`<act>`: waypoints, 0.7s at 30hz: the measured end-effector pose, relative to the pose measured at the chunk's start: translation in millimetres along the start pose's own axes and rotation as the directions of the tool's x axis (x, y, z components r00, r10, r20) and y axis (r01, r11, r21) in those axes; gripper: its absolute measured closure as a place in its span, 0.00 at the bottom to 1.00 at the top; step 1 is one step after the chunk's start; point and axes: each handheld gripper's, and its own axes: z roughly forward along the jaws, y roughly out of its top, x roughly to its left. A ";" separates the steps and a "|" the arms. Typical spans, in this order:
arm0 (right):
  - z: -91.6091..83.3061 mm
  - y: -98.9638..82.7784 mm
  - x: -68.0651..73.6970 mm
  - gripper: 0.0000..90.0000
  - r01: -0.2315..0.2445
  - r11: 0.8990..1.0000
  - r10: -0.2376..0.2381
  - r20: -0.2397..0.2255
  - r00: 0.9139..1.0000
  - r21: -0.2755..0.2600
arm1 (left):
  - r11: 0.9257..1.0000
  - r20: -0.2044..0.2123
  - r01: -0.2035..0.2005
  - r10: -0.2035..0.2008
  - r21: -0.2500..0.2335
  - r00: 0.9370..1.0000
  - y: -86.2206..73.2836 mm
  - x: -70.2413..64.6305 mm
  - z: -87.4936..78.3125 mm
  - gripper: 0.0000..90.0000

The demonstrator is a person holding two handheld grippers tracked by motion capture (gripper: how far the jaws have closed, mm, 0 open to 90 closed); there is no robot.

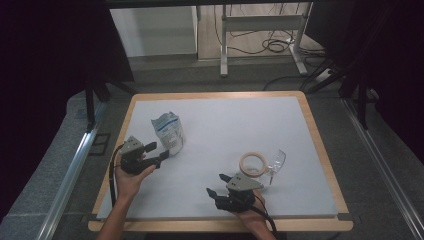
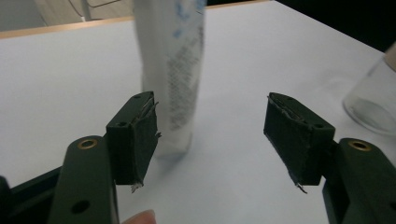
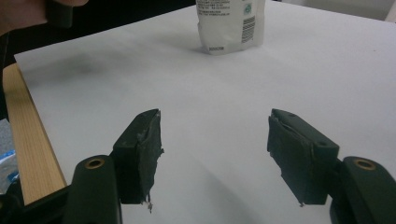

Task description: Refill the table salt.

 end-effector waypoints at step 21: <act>2.5 -3.6 3.4 0.40 0.017 1.000 -0.017 0.000 1.000 0.014 | 1.000 0.042 0.016 -0.016 -0.004 0.999 33.6 22.7 31.3 0.75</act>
